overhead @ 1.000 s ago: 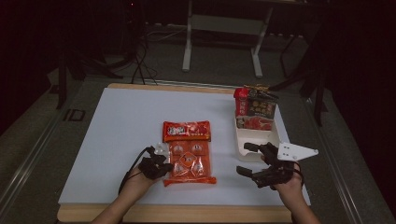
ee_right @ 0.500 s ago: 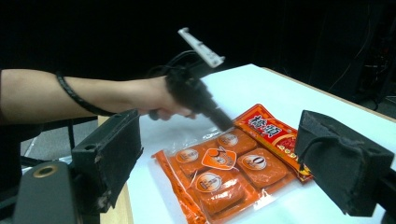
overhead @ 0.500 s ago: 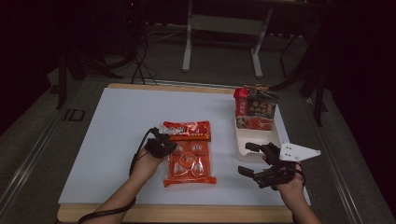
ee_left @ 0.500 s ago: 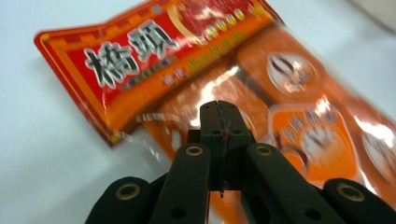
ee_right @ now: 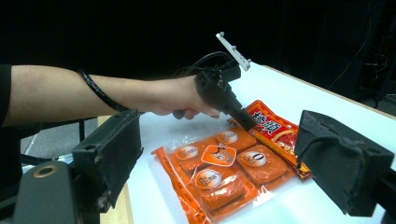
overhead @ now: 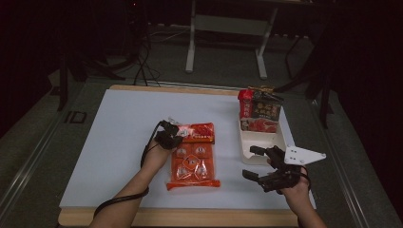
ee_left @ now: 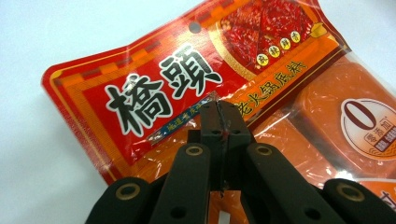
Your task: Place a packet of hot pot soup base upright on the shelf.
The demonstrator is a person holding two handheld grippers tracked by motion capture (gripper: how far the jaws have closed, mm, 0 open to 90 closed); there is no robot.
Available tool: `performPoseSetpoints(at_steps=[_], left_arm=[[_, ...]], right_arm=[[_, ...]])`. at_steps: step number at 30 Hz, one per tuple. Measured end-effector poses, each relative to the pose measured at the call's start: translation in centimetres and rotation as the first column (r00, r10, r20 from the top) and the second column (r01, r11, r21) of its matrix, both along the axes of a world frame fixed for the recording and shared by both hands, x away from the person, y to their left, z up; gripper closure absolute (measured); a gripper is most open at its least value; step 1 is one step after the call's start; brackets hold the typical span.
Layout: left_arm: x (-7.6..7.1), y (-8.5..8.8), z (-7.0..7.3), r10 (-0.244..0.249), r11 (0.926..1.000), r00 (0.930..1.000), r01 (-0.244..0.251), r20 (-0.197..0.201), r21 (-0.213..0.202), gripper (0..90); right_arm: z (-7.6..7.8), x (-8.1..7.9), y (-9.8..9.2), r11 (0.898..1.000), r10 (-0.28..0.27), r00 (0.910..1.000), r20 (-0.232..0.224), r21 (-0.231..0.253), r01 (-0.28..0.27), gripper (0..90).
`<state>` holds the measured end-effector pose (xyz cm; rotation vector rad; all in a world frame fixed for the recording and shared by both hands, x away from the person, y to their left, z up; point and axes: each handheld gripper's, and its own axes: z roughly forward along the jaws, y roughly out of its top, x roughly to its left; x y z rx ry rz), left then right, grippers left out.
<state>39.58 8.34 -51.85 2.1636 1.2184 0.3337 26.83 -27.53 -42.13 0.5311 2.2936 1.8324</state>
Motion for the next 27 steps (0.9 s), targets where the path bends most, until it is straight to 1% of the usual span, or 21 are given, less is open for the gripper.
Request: performPoseSetpoints(at_steps=[1, 3, 5, 6, 8, 10, 12, 13, 14, 19, 20, 23, 27], left_arm=[[0.1, -0.1, -0.1, -0.004, 1.0000, 1.0000, 0.004, 0.003, 0.006, 90.0], [0.2, -0.3, -0.2, -0.006, 1.0000, 0.9999, 0.006, -0.014, 0.003, 90.0], [0.2, -0.6, -0.3, -0.026, 0.9993, 0.9996, 0.026, -0.014, 0.025, 90.0], [0.1, -0.8, -0.3, -0.023, 0.9994, 0.9996, 0.023, -0.016, 0.028, 90.0], [-0.2, -1.1, -0.2, -0.035, 0.9986, 0.9993, 0.035, -0.013, 0.039, 90.0], [-0.4, -1.3, -0.2, -0.040, 0.9989, 0.9991, 0.040, -0.014, 0.024, 90.0], [-0.8, -1.7, -0.2, -0.054, 0.9977, 0.9986, 0.054, -0.003, 0.042, 90.0], [-0.8, -1.7, -0.2, -0.054, 0.9977, 0.9986, 0.054, -0.003, 0.042, 90.0], [-1.1, -1.8, -0.1, -0.067, 0.9969, 0.9977, 0.067, -0.010, 0.040, 90.0], [-1.9, -2.3, 0.0, -0.103, 0.9936, 0.9946, 0.103, -0.014, 0.045, 90.0], [-2.0, -2.4, 0.0, -0.117, 0.9921, 0.9930, 0.118, -0.018, 0.044, 90.0], [-2.4, -2.6, 0.0, -0.131, 0.9907, 0.9911, 0.132, -0.023, 0.033, 90.0], [-3.0, -3.2, -0.1, -0.169, 0.9854, 0.9854, 0.169, -0.026, 0.021, 90.0]], right_arm=[[0.0, 0.0, 0.0, 1.000, 0.001, 1.0000, -0.001, 0.000, -0.001, 14.4], [0.0, 0.0, 0.1, 1.000, 0.002, 1.0000, 0.001, -0.004, -0.002, 14.4], [0.0, -0.1, 0.1, 1.000, 0.003, 1.0000, 0.002, -0.004, -0.003, 14.4], [0.0, -0.1, 0.1, 1.000, 0.003, 1.0000, 0.002, -0.005, -0.003, 14.4], [0.0, 0.0, 0.1, 1.000, 0.003, 1.0000, -0.001, -0.005, -0.003, 14.4], [0.0, 0.0, 0.1, 1.000, 0.004, 1.0000, -0.003, -0.002, -0.004, 14.4], [0.0, -0.1, 0.2, 1.000, 0.005, 1.0000, -0.002, -0.006, -0.005, 14.4], [0.0, -0.1, 0.2, 1.000, 0.005, 1.0000, -0.002, -0.006, -0.005, 14.4], [0.0, -0.1, 0.2, 1.000, 0.005, 1.0000, -0.002, -0.006, -0.005, 14.4], [0.0, 0.0, 0.2, 1.000, 0.006, 1.0000, -0.004, -0.004, -0.006, 14.4], [0.0, 0.0, 0.2, 1.000, 0.007, 1.0000, -0.004, -0.004, -0.007, 14.4], [0.0, 0.0, 0.3, 1.000, 0.007, 1.0000, -0.006, -0.004, -0.007, 14.4], [0.0, 0.0, 0.3, 1.000, 0.008, 0.9999, -0.007, -0.004, -0.008, 14.4]])
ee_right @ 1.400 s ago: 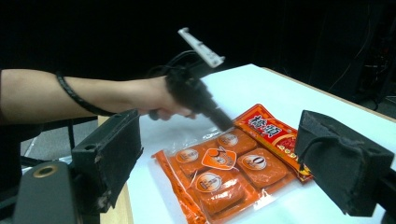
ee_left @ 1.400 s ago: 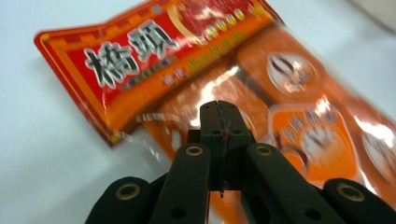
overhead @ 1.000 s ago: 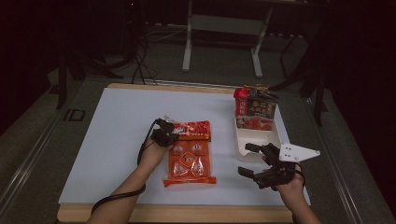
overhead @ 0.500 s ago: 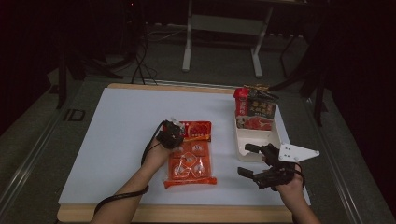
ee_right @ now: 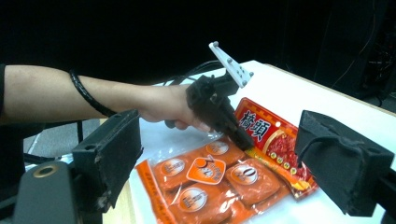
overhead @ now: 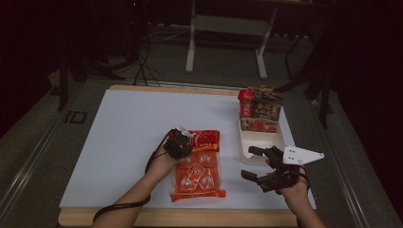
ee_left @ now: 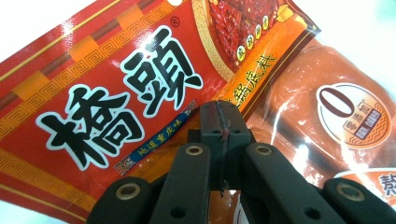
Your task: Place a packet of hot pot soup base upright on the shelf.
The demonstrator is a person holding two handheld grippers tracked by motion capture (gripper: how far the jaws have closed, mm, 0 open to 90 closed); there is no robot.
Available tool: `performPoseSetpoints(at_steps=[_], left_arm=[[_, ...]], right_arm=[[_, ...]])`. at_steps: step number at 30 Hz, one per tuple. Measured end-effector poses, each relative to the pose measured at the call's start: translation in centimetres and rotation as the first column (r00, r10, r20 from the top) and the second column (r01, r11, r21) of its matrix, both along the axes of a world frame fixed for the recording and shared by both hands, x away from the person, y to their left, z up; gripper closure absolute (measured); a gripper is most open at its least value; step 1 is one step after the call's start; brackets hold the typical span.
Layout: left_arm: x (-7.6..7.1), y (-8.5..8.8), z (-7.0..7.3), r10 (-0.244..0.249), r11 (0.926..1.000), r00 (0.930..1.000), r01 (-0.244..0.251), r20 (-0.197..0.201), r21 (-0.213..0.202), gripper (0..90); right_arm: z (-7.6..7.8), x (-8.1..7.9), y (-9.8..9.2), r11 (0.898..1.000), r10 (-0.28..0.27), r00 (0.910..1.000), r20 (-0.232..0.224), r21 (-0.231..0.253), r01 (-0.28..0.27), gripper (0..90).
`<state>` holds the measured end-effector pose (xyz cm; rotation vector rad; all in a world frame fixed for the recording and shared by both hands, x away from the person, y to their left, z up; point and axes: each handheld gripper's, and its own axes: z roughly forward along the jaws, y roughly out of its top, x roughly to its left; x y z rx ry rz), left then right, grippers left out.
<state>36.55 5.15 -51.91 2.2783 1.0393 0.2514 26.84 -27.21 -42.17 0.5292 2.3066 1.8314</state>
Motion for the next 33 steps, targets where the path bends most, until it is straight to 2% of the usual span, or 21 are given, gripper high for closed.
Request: performPoseSetpoints(at_steps=[4, 5, 6, 8, 14, 17, 18, 19, 21, 23, 24, 25, 30, 32, 33], left_arm=[[-0.6, -0.6, 0.0, -0.034, 0.9994, 0.9994, 0.034, -0.005, -0.001, 90.0], [-1.1, -1.0, 0.1, -0.058, 0.9982, 0.9983, 0.058, 0.003, 0.016, 90.0], [-1.3, -1.1, 0.1, -0.054, 0.9984, 0.9985, 0.054, -0.001, 0.015, 90.0], [-1.6, -1.3, 0.2, -0.065, 0.9974, 0.9978, 0.064, 0.017, 0.033, 90.0], [-1.6, -0.7, 0.4, -0.061, 0.9981, 0.9975, 0.061, 0.035, 0.006, 90.0], [-1.6, 0.0, 0.9, -0.055, 0.9981, 0.9974, 0.056, 0.045, -0.023, 89.3], [-1.6, 0.2, 1.0, -0.047, 0.9985, 0.9975, 0.049, 0.053, -0.025, 82.2], [-1.6, 0.6, 1.2, -0.041, 0.9985, 0.9982, 0.043, 0.044, -0.035, 74.4], [-1.5, 1.3, 1.5, -0.027, 0.9982, 0.9986, 0.029, 0.045, -0.052, 73.3], [-1.5, 1.6, 1.7, -0.022, 0.9976, 0.9988, 0.025, 0.045, -0.065, 63.9], [-1.5, 2.5, 2.1, -0.015, 0.9966, 0.9986, 0.019, 0.050, -0.080, 63.9], [-1.5, 2.9, 2.3, -0.019, 0.9948, 0.9985, 0.024, 0.051, -0.099, 56.4], [-1.3, 4.7, 2.9, 0.025, 0.9927, 0.9967, -0.016, 0.077, -0.120, 44.4], [-1.1, 5.3, 3.0, 0.047, 0.9914, 0.9960, -0.037, 0.077, -0.126, 38.7], [-0.9, 5.7, 2.9, 0.056, 0.9894, 0.9956, -0.045, 0.075, -0.138, 38.5]], right_arm=[[0.0, 0.0, 0.0, 1.000, -0.001, 1.0000, -0.001, 0.001, 0.001, 14.4], [0.0, 0.0, 0.0, 1.000, -0.001, 1.0000, 0.000, 0.000, 0.001, 14.4], [0.0, 0.0, -0.1, 1.000, -0.002, 1.0000, -0.001, 0.001, 0.002, 14.4], [0.0, 0.0, -0.1, 1.000, -0.004, 1.0000, 0.001, 0.001, 0.004, 14.4], [0.0, 0.0, -0.2, 1.000, -0.008, 1.0000, -0.001, 0.004, 0.008, 14.4], [0.0, 0.0, -0.3, 1.000, -0.008, 1.0000, -0.001, 0.003, 0.008, 14.4], [-0.1, 0.0, -0.3, 1.000, -0.008, 1.0000, -0.002, 0.002, 0.008, 14.4], [-0.1, 0.1, -0.3, 1.000, -0.008, 1.0000, 0.000, 0.000, 0.008, 14.4], [-0.1, 0.1, -0.2, 1.000, -0.007, 1.0000, -0.001, 0.000, 0.007, 14.4], [-0.1, 0.1, -0.2, 1.000, -0.007, 1.0000, 0.000, -0.003, 0.007, 14.4], [-0.1, 0.1, -0.2, 1.000, -0.008, 1.0000, 0.002, -0.005, 0.008, 14.4], [-0.1, 0.1, -0.1, 1.000, -0.008, 1.0000, 0.000, -0.005, 0.008, 14.4], [-0.2, 0.1, -0.1, 1.000, -0.008, 1.0000, -0.002, -0.007, 0.008, 14.4], [-0.2, 0.1, 0.0, 1.000, -0.007, 1.0000, 0.002, -0.009, 0.007, 14.4], [-0.2, 0.1, 0.0, 1.000, -0.008, 1.0000, 0.005, -0.012, 0.008, 14.4]])
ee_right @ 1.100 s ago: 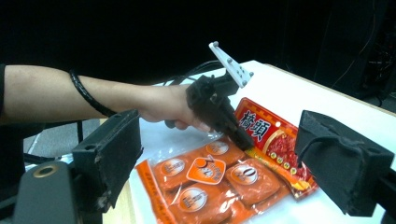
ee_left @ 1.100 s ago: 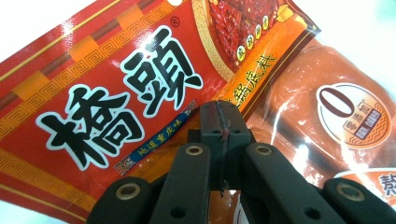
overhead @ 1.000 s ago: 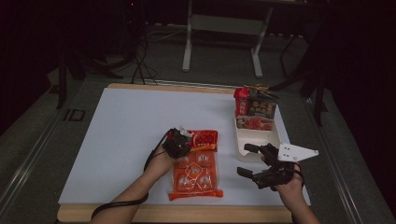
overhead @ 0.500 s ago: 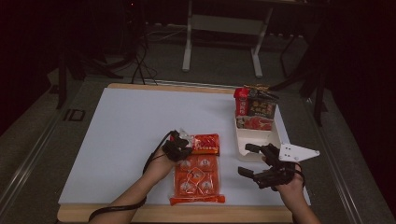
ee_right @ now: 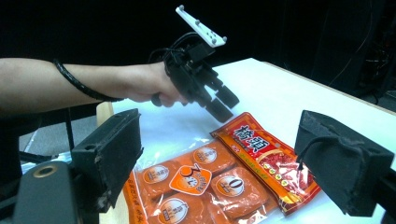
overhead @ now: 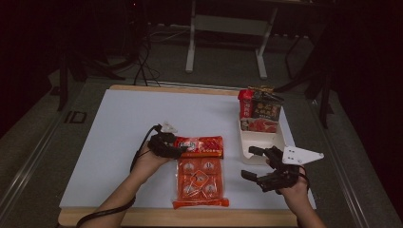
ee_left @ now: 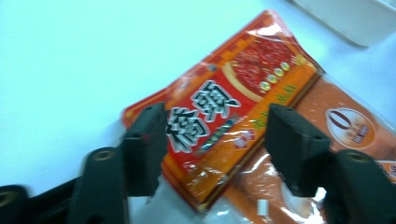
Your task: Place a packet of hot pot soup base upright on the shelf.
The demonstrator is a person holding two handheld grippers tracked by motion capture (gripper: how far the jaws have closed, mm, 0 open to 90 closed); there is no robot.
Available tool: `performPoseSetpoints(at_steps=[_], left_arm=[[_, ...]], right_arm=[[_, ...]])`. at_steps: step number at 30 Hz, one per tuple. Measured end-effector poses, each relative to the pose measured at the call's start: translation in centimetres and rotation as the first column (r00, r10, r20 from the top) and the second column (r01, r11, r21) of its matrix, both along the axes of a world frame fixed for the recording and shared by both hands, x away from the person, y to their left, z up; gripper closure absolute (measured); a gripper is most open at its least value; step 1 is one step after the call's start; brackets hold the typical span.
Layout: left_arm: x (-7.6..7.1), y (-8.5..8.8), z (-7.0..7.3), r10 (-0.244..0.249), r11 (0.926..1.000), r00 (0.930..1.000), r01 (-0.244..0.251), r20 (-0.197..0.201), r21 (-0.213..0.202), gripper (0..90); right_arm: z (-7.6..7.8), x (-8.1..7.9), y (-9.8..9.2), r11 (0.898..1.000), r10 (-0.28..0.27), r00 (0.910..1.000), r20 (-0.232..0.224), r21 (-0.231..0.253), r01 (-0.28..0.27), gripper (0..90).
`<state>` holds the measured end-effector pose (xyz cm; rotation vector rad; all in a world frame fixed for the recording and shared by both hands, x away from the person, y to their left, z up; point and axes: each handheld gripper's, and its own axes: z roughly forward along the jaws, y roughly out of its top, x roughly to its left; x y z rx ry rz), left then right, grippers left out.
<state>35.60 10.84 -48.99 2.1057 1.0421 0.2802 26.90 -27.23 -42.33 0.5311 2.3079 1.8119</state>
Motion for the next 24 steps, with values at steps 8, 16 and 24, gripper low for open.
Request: performPoseSetpoints(at_steps=[8, 16, 24], left_arm=[[1.1, 2.2, -1.4, 0.066, 0.9956, 0.9978, -0.066, -0.004, -0.067, 31.0], [1.7, 2.8, -2.9, 0.076, 0.9942, 0.9970, -0.077, -0.015, -0.075, 29.8], [2.5, 1.8, -4.3, 0.055, 0.9949, 0.9960, -0.060, -0.070, -0.080, 33.4]], right_arm=[[-0.1, 0.0, 0.0, 1.000, 0.000, 1.0000, -0.001, -0.003, 0.000, 14.4], [-0.2, 0.0, 0.1, 1.000, -0.002, 1.0000, -0.003, -0.008, 0.002, 14.4], [-0.2, 0.0, 0.0, 1.000, -0.002, 1.0000, -0.003, -0.005, 0.002, 14.4]])
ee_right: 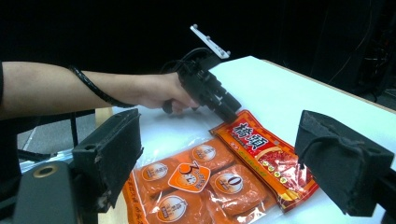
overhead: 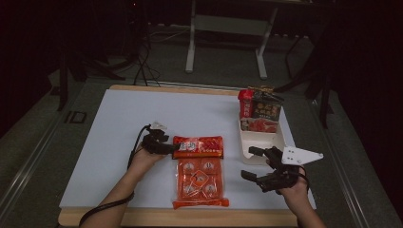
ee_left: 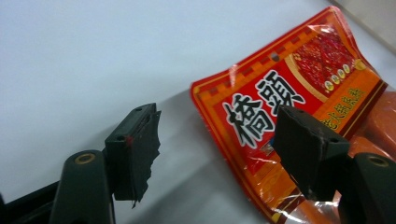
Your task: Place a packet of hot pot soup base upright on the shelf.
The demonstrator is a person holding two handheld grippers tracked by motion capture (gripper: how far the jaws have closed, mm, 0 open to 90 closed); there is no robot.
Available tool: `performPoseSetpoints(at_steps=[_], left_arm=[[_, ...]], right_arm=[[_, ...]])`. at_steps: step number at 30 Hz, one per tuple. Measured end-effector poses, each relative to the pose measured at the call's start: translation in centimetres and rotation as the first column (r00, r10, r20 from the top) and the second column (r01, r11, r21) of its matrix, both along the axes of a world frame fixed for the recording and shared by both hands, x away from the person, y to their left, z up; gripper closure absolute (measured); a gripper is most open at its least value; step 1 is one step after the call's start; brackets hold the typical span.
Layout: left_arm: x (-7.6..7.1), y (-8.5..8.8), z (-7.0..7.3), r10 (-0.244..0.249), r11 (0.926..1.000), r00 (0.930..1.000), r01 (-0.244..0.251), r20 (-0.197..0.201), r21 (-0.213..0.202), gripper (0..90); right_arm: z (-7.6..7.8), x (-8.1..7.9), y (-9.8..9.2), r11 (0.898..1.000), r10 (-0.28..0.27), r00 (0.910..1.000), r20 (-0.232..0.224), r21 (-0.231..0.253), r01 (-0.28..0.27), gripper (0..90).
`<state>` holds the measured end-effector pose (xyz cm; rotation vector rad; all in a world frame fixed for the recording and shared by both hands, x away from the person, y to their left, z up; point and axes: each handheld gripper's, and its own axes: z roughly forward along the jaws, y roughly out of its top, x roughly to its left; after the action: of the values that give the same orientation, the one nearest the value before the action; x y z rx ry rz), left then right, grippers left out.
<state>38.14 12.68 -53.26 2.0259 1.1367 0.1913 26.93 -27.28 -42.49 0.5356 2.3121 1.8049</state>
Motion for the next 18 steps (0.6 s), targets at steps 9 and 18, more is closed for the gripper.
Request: performPoseSetpoints(at_steps=[9, 18], left_arm=[[0.2, -0.8, -0.4, -0.016, 0.9999, 0.9994, 0.016, -0.032, 0.006, 43.5], [-0.3, -2.2, -0.2, -0.067, 0.9972, 0.9965, 0.069, -0.049, 0.030, 63.3]], right_arm=[[0.0, 0.0, -0.1, 1.000, 0.000, 1.0000, -0.003, 0.001, 0.000, 14.4], [0.0, 0.0, 0.0, 1.000, 0.001, 1.0000, -0.002, -0.001, -0.001, 14.4]])
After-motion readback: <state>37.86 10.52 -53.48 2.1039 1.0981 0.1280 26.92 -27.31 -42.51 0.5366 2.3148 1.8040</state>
